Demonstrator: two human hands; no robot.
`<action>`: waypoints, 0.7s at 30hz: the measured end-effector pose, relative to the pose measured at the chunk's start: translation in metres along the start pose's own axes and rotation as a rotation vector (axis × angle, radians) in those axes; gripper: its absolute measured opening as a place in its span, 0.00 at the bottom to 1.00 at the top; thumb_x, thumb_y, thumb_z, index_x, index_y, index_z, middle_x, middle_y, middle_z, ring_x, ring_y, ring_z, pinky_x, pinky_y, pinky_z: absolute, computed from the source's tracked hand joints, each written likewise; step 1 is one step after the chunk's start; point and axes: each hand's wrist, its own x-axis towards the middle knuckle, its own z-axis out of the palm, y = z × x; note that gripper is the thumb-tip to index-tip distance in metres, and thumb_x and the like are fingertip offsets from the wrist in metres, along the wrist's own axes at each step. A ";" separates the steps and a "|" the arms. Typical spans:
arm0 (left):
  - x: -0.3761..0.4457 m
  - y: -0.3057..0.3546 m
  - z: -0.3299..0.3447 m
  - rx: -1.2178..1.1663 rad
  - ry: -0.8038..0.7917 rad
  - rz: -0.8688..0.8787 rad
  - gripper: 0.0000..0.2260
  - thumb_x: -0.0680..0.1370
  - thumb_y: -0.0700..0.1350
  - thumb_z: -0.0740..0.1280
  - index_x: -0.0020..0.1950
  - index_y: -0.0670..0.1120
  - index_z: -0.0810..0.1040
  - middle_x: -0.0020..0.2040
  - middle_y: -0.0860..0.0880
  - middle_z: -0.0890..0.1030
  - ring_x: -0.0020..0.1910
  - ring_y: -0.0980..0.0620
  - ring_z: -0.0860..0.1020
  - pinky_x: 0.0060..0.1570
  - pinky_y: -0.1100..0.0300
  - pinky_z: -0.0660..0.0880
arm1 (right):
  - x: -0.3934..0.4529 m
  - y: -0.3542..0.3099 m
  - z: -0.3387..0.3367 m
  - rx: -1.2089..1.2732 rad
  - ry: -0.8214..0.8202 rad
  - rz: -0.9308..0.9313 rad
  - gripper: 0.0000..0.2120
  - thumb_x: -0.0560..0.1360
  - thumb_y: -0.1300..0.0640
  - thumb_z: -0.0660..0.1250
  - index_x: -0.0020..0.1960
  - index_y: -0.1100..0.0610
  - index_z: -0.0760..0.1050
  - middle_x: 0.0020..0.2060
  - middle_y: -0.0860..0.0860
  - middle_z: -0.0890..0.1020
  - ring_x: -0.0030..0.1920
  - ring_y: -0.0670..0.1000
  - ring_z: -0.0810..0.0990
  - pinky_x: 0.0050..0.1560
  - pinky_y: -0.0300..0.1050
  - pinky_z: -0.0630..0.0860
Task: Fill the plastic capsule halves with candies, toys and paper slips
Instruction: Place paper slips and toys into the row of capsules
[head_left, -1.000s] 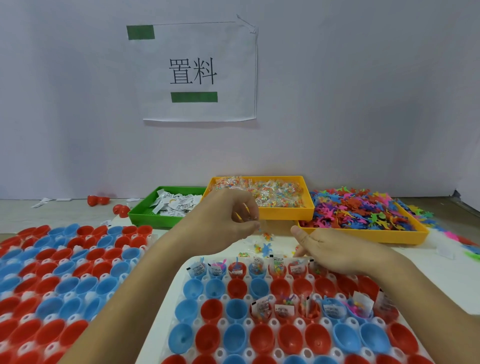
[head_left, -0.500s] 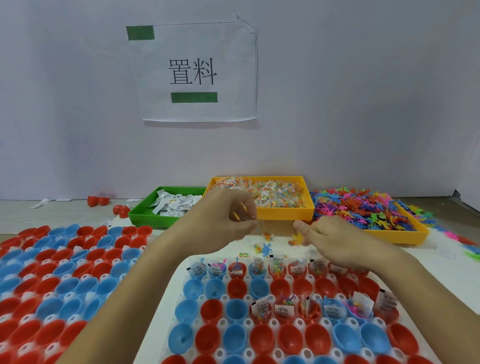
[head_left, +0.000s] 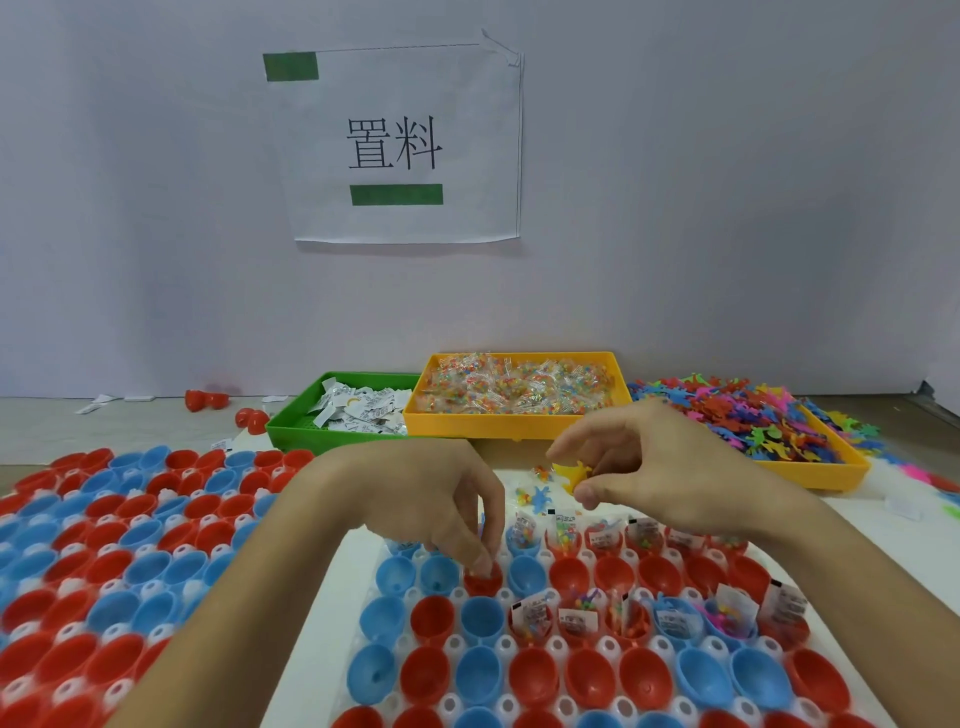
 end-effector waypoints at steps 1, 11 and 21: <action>0.000 0.001 0.001 -0.014 -0.030 -0.010 0.05 0.70 0.50 0.77 0.42 0.54 0.82 0.39 0.55 0.86 0.36 0.56 0.82 0.43 0.55 0.80 | 0.000 -0.001 0.000 -0.004 -0.010 -0.002 0.12 0.72 0.59 0.77 0.50 0.44 0.83 0.41 0.45 0.86 0.43 0.43 0.85 0.49 0.36 0.81; -0.002 0.018 0.006 -0.037 -0.136 -0.087 0.05 0.71 0.40 0.77 0.41 0.46 0.83 0.35 0.50 0.84 0.33 0.53 0.81 0.38 0.62 0.79 | 0.000 -0.003 -0.003 -0.012 -0.031 -0.006 0.09 0.73 0.58 0.76 0.50 0.47 0.83 0.39 0.43 0.86 0.43 0.42 0.85 0.51 0.39 0.81; -0.007 0.027 0.007 0.047 -0.111 -0.076 0.06 0.76 0.38 0.70 0.50 0.47 0.81 0.47 0.44 0.85 0.35 0.52 0.79 0.37 0.64 0.78 | -0.001 -0.003 -0.004 -0.005 -0.018 -0.001 0.08 0.74 0.59 0.75 0.50 0.49 0.82 0.38 0.44 0.86 0.41 0.42 0.85 0.48 0.33 0.79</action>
